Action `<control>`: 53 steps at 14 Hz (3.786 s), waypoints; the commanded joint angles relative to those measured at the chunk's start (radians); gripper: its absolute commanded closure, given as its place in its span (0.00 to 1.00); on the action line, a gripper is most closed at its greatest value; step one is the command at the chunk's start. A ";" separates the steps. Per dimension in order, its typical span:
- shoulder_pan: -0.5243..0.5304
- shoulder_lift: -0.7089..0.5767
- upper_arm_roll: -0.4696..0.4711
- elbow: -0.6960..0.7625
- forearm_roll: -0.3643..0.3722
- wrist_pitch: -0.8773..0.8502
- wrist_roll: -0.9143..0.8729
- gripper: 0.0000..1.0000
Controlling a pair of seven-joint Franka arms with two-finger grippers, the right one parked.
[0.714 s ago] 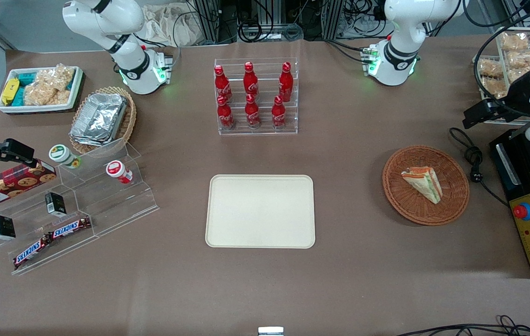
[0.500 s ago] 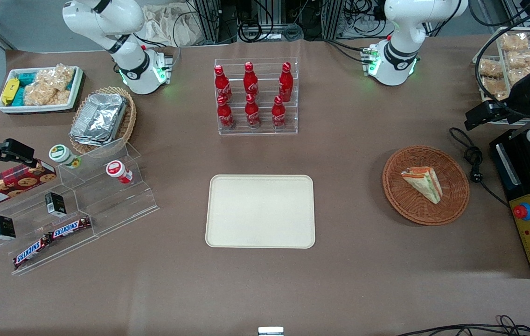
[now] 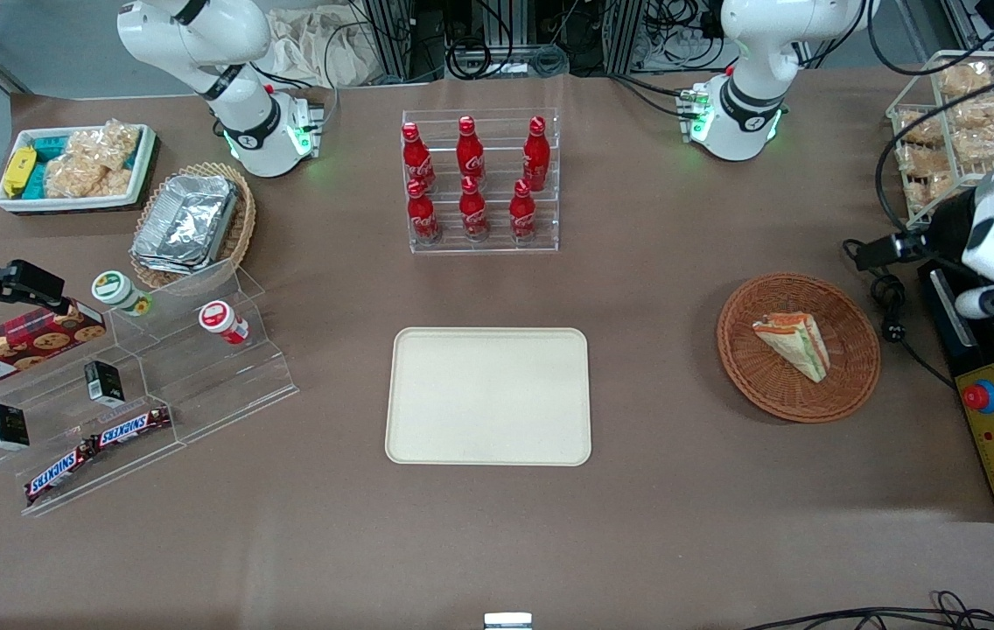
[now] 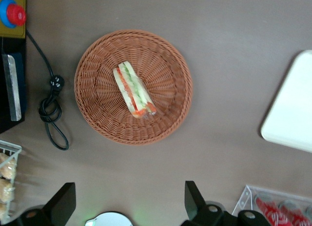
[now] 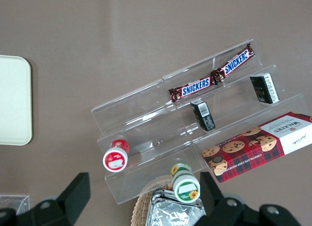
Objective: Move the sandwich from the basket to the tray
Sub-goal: 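Move the left gripper over the wrapped sandwich in the wicker basket, then lower the left gripper and close it on the sandwich, then lift the sandwich and carry it toward the cream tray, then lower the sandwich onto the tray and open the left gripper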
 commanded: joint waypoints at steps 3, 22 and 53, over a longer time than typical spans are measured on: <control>-0.004 0.012 0.018 -0.251 0.014 0.283 -0.173 0.00; -0.005 0.238 0.022 -0.536 0.026 0.790 -0.429 0.16; -0.153 0.536 -0.492 -0.148 0.386 0.957 -0.474 0.01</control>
